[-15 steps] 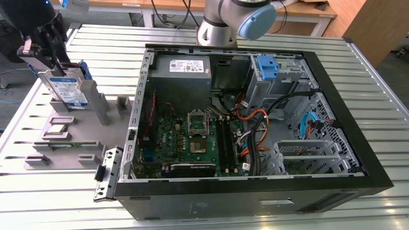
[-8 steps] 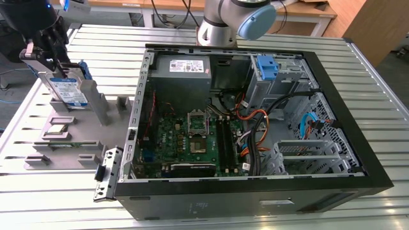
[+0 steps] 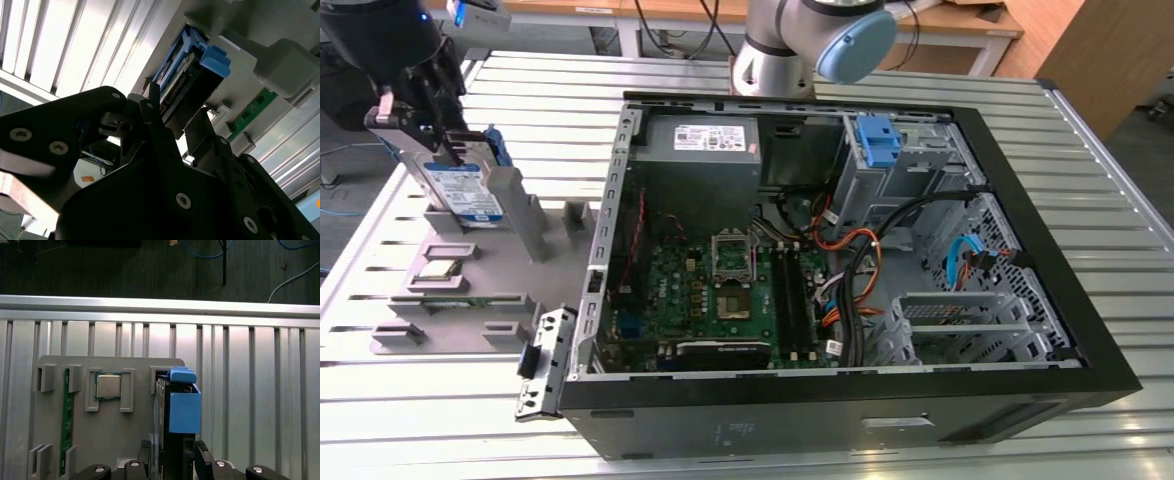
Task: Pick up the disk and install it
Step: 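Pick up the disk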
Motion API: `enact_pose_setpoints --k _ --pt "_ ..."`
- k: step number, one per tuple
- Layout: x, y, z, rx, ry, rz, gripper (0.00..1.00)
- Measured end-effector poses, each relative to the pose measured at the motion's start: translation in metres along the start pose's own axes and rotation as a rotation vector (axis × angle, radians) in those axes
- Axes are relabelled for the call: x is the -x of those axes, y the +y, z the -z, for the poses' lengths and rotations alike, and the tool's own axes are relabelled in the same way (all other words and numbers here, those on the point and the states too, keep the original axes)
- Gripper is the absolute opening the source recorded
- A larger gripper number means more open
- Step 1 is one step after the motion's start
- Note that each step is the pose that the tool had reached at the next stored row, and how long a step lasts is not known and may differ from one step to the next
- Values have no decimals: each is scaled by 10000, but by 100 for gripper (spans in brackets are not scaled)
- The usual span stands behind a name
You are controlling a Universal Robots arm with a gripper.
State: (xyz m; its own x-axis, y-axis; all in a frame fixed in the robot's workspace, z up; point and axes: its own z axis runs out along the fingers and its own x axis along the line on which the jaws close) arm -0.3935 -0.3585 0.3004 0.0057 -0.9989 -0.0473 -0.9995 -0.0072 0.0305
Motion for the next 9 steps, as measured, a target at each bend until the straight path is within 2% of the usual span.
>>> enact_pose_setpoints --k 9 --pt "0 16 -8 -28 1 8 47"
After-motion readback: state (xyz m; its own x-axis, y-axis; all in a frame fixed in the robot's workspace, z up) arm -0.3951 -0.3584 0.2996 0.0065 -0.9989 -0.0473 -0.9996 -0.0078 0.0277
